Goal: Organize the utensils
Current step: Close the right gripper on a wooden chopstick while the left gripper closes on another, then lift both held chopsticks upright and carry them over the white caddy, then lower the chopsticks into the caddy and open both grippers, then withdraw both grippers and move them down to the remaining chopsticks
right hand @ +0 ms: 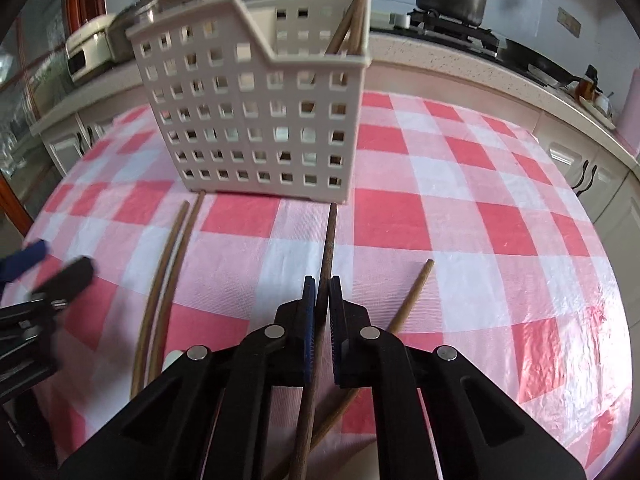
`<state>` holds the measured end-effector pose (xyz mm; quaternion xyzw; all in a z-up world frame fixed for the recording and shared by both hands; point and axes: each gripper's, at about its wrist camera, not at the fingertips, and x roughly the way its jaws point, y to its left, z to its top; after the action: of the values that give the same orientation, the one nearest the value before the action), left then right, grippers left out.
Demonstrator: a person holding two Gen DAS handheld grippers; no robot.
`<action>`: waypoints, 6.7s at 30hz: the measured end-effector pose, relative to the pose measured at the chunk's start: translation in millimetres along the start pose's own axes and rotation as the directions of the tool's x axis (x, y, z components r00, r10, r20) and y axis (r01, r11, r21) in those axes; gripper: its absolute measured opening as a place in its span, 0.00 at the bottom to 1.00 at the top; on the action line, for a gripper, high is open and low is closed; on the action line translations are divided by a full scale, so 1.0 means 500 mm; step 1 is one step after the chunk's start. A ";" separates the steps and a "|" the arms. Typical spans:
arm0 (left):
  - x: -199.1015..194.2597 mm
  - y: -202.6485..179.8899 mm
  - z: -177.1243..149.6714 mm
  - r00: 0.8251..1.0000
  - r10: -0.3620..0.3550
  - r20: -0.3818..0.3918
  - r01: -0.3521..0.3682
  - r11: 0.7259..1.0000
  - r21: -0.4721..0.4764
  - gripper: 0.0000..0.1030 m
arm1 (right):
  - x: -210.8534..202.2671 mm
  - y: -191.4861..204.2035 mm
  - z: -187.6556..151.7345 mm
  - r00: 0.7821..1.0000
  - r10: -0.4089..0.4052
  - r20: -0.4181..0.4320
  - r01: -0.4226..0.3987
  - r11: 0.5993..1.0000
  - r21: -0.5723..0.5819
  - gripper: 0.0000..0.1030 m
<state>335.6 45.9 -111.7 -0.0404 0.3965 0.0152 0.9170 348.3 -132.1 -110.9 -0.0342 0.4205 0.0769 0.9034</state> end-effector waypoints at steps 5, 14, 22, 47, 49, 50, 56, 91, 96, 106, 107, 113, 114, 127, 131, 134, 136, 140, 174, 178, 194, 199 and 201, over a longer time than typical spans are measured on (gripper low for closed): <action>0.030 -0.039 0.006 0.999 -0.002 -0.034 0.003 1.000 0.014 0.74 | -0.040 -0.022 0.002 0.998 0.039 0.051 -0.040 0.999 0.029 0.06; 0.074 -0.069 0.007 0.994 0.020 -0.107 -0.022 1.000 -0.015 0.64 | -0.071 -0.059 -0.008 0.992 0.081 0.095 -0.088 0.994 0.070 0.06; 0.076 -0.089 0.010 0.994 0.044 -0.096 -0.043 0.999 0.014 0.36 | -0.077 -0.081 -0.022 0.990 0.094 0.104 -0.104 0.990 0.094 0.06; -0.102 -0.070 0.012 0.992 -0.069 0.101 0.069 0.998 0.004 0.06 | -0.192 -0.095 -0.024 0.966 0.100 0.240 -0.129 0.986 0.108 0.06; -0.131 -0.065 0.013 0.989 -0.073 0.126 0.073 0.997 0.001 0.06 | -0.209 -0.088 -0.023 0.961 0.103 0.257 -0.132 0.986 0.101 0.06; -0.145 -0.062 0.013 0.988 -0.076 0.136 0.077 0.997 0.000 0.06 | -0.217 -0.085 -0.023 0.959 0.104 0.264 -0.134 0.986 0.098 0.06; -0.223 -0.051 0.006 0.975 -0.072 0.212 0.071 0.997 0.009 0.06 | -0.268 -0.067 -0.021 0.944 0.109 0.311 -0.140 0.987 0.079 0.06; -0.387 -0.051 0.016 0.915 -0.084 0.394 0.057 0.995 0.080 0.06 | -0.394 -0.021 0.001 0.889 0.113 0.444 -0.124 0.992 -0.005 0.06; -0.381 -0.062 0.043 0.917 -0.096 0.387 0.063 0.993 0.097 0.06 | -0.394 -0.020 0.026 0.885 0.108 0.453 -0.110 0.994 -0.022 0.06; -0.393 -0.075 0.113 0.900 -0.105 0.423 0.065 0.992 0.108 0.06 | -0.403 -0.015 0.079 0.868 0.104 0.486 -0.089 0.995 -0.054 0.06; -0.396 -0.075 0.122 0.896 -0.108 0.430 0.067 0.992 0.110 0.06 | -0.405 -0.015 0.084 0.865 0.105 0.490 -0.088 0.994 -0.057 0.06; -0.423 -0.097 0.180 0.873 -0.128 0.470 0.076 0.989 0.129 0.06 | -0.419 -0.012 0.122 0.849 0.121 0.514 -0.098 0.993 -0.072 0.06; -0.426 -0.102 0.191 0.870 -0.133 0.475 0.077 0.988 0.134 0.06 | -0.422 -0.009 0.131 0.845 0.121 0.521 -0.094 0.993 -0.078 0.06; -0.452 -0.134 0.351 0.846 -0.188 0.499 0.123 0.979 0.160 0.06 | -0.419 -0.030 0.269 0.824 0.119 0.553 -0.084 0.993 -0.088 0.06; -0.429 -0.138 0.404 0.846 -0.190 0.498 0.132 0.980 0.149 0.06 | -0.391 -0.042 0.302 0.827 0.112 0.551 -0.084 0.994 -0.075 0.06; -0.400 -0.141 0.438 0.851 -0.184 0.492 0.131 0.981 0.142 0.06 | -0.367 -0.048 0.322 0.830 0.115 0.545 -0.095 0.993 -0.065 0.06; -0.376 -0.143 0.459 0.855 -0.182 0.485 0.134 0.982 0.132 0.06 | -0.353 -0.048 0.334 0.829 0.118 0.546 -0.098 0.993 -0.064 0.06; -0.329 -0.142 0.487 0.865 -0.181 0.468 0.142 0.983 0.116 0.06 | -0.322 -0.044 0.351 0.831 0.128 0.541 -0.111 0.992 -0.065 0.06; -0.186 -0.085 0.414 0.922 -0.088 0.377 0.072 0.996 0.055 0.45 | -0.179 -0.064 0.318 0.917 0.109 0.384 -0.109 0.994 -0.020 0.25; -0.208 -0.075 0.380 0.916 -0.068 0.394 0.053 0.997 0.050 0.54 | -0.191 -0.074 0.291 0.919 0.099 0.380 -0.104 0.995 -0.008 0.25; -0.207 -0.078 0.187 0.921 0.018 0.389 -0.048 0.997 0.067 0.91 | -0.192 -0.100 0.137 0.945 0.075 0.320 -0.093 0.995 0.041 0.39; -0.176 -0.072 0.121 0.944 0.027 0.330 -0.053 0.996 0.069 0.93 | -0.177 -0.104 0.084 0.958 0.078 0.276 -0.102 0.992 0.072 0.44; -0.163 -0.066 0.097 0.950 0.038 0.309 -0.061 0.996 0.066 0.93 | -0.165 -0.105 0.064 0.964 0.078 0.253 -0.103 0.991 0.087 0.44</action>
<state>317.1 17.3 -17.3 0.0068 0.2503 0.0297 0.9677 328.7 -189.0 -27.4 0.0396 0.3084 0.1009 0.9451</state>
